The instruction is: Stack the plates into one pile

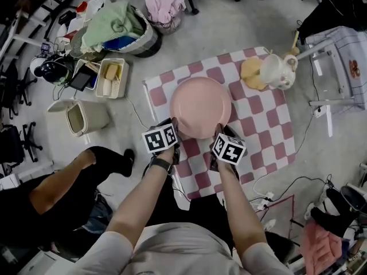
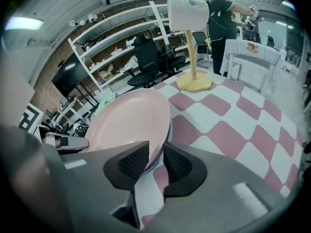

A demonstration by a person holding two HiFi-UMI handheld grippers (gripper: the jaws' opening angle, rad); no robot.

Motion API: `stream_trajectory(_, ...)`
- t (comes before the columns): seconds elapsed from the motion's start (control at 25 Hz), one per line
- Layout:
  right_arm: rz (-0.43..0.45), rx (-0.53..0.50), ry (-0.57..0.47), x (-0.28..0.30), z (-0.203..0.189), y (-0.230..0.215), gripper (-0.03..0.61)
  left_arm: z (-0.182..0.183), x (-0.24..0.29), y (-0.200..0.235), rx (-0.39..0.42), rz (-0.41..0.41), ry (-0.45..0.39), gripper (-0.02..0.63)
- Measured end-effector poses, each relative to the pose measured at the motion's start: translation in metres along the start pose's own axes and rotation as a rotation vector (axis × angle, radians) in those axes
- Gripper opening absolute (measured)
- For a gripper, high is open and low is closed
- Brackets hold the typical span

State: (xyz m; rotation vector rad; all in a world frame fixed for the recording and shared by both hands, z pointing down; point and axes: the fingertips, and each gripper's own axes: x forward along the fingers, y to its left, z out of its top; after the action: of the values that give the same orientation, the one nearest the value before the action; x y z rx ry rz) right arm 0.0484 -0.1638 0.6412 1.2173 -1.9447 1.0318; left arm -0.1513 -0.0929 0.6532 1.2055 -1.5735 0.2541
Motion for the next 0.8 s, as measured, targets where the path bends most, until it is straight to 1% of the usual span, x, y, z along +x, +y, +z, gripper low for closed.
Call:
stream_trajectory(0.12, -0.024, -0.054, 0.018, 0.005, -0.003, 0.003, 0.082, -0.002, 0.005, 0.007, 0.008, 0.005, 0.011, 0.043)
stream_trajectory(0.2, -0.048, -0.111, 0.032, 0.008, -0.005, 0.002, 0.091, -0.001, 0.007, 0.011, 0.015, 0.008, 0.011, 0.043)
stream_trajectory(0.32, -0.079, -0.176, 0.036, 0.008, -0.006, -0.004, 0.120, 0.004, 0.006, 0.014, 0.025, 0.003, -0.006, 0.043)
stream_trajectory(0.48, -0.112, -0.168, 0.016, -0.004, -0.007, -0.013, 0.121, 0.008, -0.003, 0.015, 0.037, 0.001, -0.026, 0.043)
stream_trajectory(0.6, -0.126, -0.163, -0.018, -0.019, -0.004, -0.011, 0.118, 0.011, -0.014, 0.011, 0.055, -0.009, -0.044, 0.043)
stream_trajectory(0.72, -0.102, -0.161, -0.071, -0.038, 0.006, 0.003, 0.114, 0.016, -0.027, 0.004, 0.073, -0.033, -0.065, 0.041)
stream_trajectory(0.8, -0.073, -0.152, -0.108, -0.054, 0.013, 0.016, 0.110, 0.019, -0.040, -0.005, 0.095, -0.064, -0.083, 0.041)
